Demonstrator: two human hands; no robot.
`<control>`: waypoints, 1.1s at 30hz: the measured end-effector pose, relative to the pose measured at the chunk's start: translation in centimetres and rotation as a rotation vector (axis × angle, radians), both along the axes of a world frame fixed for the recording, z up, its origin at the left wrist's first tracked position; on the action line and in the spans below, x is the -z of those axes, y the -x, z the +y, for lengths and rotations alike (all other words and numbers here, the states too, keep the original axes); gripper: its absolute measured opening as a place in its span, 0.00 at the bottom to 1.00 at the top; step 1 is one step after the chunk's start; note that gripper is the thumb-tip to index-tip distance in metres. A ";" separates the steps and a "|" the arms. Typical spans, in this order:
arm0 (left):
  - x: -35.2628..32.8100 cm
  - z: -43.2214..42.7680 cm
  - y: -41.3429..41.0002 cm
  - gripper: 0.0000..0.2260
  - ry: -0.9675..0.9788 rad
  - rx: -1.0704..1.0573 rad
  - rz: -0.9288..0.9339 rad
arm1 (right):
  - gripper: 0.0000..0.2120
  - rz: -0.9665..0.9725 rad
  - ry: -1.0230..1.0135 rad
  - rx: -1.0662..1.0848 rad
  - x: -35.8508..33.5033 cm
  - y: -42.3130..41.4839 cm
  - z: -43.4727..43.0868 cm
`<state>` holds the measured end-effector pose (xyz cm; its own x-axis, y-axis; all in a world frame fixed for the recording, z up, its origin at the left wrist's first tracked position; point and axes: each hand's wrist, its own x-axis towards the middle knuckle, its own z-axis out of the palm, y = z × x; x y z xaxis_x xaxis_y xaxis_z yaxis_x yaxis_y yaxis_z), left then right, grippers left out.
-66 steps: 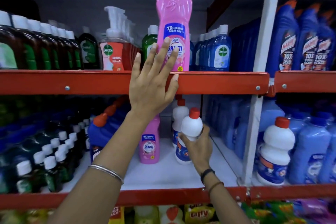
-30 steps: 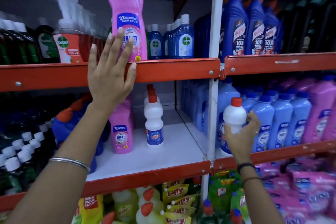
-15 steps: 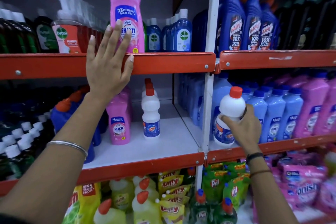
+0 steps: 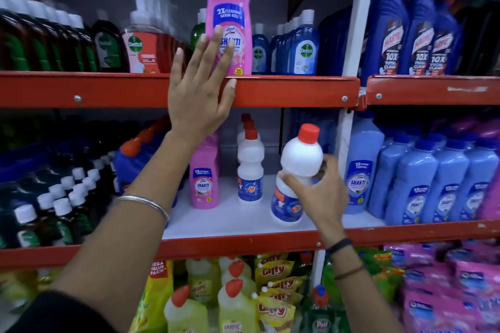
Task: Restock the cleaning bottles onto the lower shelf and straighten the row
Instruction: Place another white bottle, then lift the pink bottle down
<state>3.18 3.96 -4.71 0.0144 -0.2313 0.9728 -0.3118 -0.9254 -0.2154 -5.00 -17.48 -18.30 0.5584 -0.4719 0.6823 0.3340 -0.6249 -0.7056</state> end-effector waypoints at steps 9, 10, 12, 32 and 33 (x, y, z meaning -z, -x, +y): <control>-0.1 0.0 0.2 0.23 -0.007 -0.007 -0.001 | 0.35 0.140 0.001 -0.059 3.2 -5.7 5.1; -0.1 0.0 0.2 0.23 -0.008 -0.011 -0.005 | 0.35 0.141 0.004 -0.054 3.4 -6.0 5.3; -0.1 0.0 0.2 0.23 -0.013 -0.024 -0.010 | 0.36 0.140 0.008 -0.042 3.4 -6.7 5.6; -0.6 1.3 1.7 0.24 0.146 0.115 0.150 | 0.26 -0.305 0.089 0.002 -2.2 -2.2 5.3; -0.6 1.9 1.6 0.24 0.145 0.092 0.150 | 0.23 -0.403 0.073 0.005 -3.7 -1.6 5.4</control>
